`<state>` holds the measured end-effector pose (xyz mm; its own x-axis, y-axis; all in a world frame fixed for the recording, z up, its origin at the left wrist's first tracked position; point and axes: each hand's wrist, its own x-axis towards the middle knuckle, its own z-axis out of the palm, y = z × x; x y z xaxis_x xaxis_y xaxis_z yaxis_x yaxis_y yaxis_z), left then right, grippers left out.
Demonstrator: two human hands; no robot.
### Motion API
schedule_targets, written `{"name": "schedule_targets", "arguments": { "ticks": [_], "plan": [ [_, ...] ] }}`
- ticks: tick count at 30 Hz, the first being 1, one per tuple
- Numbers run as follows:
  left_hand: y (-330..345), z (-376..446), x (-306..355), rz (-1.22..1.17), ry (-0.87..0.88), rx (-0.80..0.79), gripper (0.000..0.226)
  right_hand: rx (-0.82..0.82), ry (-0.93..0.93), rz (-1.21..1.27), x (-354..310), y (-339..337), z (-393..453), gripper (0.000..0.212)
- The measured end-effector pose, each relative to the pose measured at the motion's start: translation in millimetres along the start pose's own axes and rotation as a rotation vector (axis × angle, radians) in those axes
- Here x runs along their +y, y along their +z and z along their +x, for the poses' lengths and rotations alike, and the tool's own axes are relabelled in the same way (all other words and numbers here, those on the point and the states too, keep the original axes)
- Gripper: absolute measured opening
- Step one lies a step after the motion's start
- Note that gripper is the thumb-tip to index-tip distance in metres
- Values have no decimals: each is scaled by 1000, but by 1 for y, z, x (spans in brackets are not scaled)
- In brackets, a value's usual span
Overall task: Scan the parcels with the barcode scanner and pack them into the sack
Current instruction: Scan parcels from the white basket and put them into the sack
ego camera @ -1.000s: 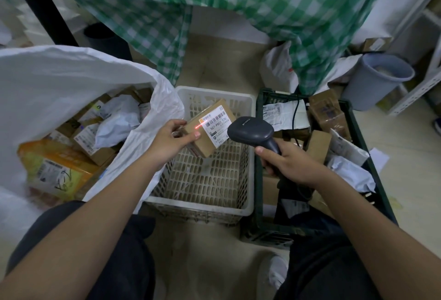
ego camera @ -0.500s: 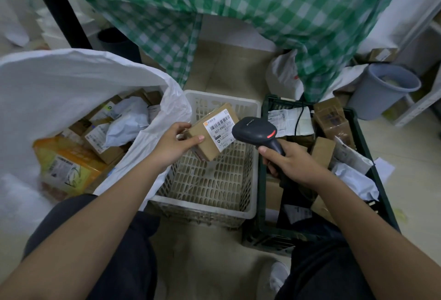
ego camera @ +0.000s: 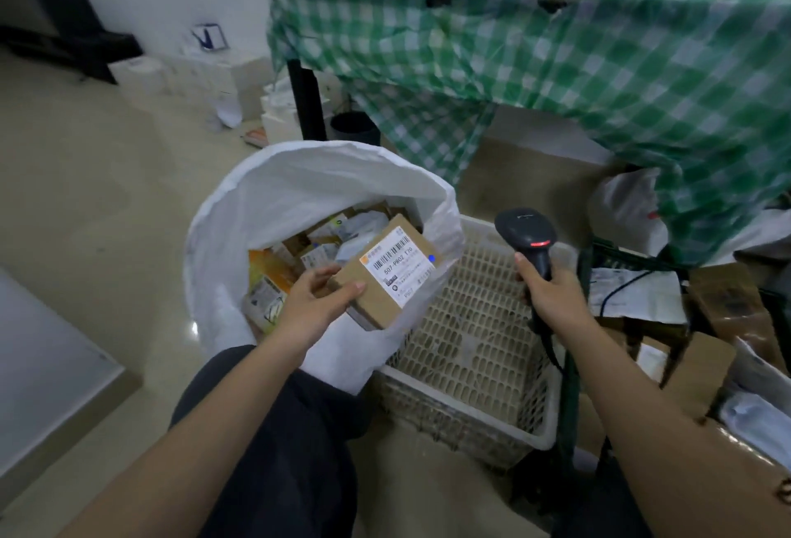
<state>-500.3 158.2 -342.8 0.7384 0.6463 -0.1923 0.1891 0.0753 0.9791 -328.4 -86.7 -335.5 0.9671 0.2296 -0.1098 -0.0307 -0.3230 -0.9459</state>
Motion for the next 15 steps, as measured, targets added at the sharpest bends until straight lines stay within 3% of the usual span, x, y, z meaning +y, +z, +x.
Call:
{"name": "schedule_targets", "arguments": {
  "ticks": [4, 7, 10, 13, 15],
  "plan": [
    [-31, 15, -2, 9, -31, 196, 59, -32, 22, -6, -1, 17, 5, 37],
    [-20, 54, 2, 30, -36, 237, 65, -31, 30, -14, 2, 21, 11, 36],
    [6, 101, 18, -36, -51, 134, 69, -5, 22, -35, 8, 20, 17, 34],
    [31, 129, 30, -195, -137, 12, 91, 13, 35, -47, 13, 13, 22, 35],
    [43, 133, 28, -24, -97, -9, 80, 22, 48, -29, 15, 8, 24, 38]
  ]
}}
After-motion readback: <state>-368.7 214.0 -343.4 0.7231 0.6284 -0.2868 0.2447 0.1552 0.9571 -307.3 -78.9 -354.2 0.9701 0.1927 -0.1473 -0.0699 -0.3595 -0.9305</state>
